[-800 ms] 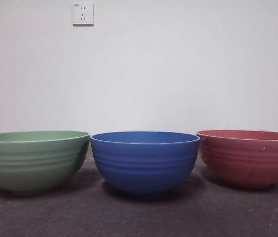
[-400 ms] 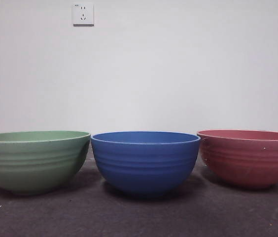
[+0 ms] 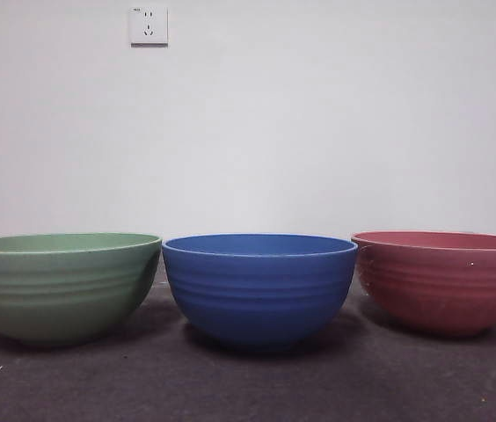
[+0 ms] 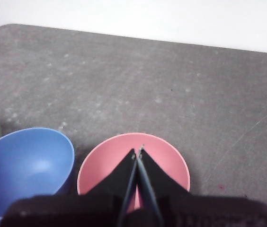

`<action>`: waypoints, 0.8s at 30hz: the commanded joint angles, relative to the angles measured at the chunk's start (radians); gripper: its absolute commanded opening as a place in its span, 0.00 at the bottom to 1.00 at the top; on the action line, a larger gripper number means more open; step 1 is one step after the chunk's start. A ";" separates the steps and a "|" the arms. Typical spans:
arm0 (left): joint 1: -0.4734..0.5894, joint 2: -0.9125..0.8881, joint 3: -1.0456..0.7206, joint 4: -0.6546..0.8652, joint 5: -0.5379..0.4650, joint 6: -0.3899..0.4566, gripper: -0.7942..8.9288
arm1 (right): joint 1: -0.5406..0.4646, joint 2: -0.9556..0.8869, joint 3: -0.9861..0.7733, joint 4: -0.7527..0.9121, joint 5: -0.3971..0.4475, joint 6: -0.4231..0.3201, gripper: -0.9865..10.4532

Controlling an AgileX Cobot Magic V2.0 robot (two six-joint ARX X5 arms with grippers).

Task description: Pick up the green bowl on the top,put the green bowl on the left,pick up the red bowl in the middle,put the red bowl on the right

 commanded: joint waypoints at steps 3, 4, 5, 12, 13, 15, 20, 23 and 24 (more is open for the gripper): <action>0.003 -0.002 -0.014 0.002 0.000 -0.007 0.08 | 0.001 -0.002 -0.006 -0.011 0.004 0.010 0.07; 0.003 -0.002 -0.014 0.002 0.000 -0.007 0.08 | 0.001 -0.002 -0.006 -0.011 0.004 0.010 0.07; 0.003 -0.002 -0.014 0.002 0.000 -0.007 0.08 | 0.001 -0.002 -0.006 -0.010 0.004 0.010 0.07; 0.003 -0.002 -0.014 0.002 0.000 -0.007 0.08 | 0.003 -0.012 -0.006 -0.018 -0.003 0.002 0.07; 0.003 -0.002 -0.014 0.002 0.000 -0.007 0.08 | -0.004 -0.035 -0.006 -0.027 0.017 -0.025 0.07; 0.003 -0.002 -0.014 0.002 0.000 -0.007 0.08 | -0.033 -0.082 -0.017 -0.037 0.030 -0.061 0.07; 0.003 -0.002 -0.014 0.002 0.000 -0.007 0.08 | -0.191 -0.211 -0.172 0.091 -0.067 -0.075 0.07; 0.003 -0.002 -0.014 0.002 0.000 -0.007 0.08 | -0.283 -0.282 -0.298 0.177 -0.163 -0.080 0.07; 0.003 -0.002 -0.014 0.002 0.000 -0.007 0.08 | -0.305 -0.299 -0.333 0.201 -0.195 -0.082 0.07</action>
